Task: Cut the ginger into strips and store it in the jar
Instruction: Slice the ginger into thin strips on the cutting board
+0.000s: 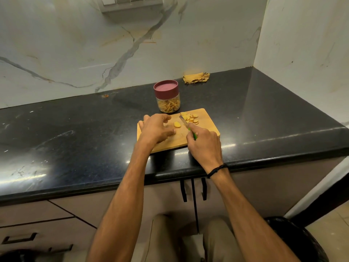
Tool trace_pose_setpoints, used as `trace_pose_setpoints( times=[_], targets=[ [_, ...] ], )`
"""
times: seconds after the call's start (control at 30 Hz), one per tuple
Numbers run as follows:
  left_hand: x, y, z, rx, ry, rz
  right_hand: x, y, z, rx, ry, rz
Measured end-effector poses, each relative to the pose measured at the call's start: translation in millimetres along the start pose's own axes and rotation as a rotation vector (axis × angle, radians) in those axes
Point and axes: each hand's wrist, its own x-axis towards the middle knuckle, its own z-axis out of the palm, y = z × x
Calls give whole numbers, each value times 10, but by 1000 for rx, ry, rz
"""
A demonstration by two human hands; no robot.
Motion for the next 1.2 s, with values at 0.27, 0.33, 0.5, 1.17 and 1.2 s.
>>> trace_pose_setpoints(
  times=[0.27, 0.33, 0.5, 1.17, 1.2],
  targets=[
    [17, 89, -46, 39, 42, -4, -15, -6, -8, -5, 0, -14],
    [29, 136, -4, 51, 30, 3, -18, -4, -3, -17, -6, -27],
    [69, 153, 93, 68, 14, 4, -18, -2, -9, -25, -11, -34],
    [132, 103, 102, 170, 24, 23, -11, -12, 6, -37, -18, -18],
    [137, 98, 102, 177, 25, 25, -7, -9, 11, -41, -17, -17]
  ],
)
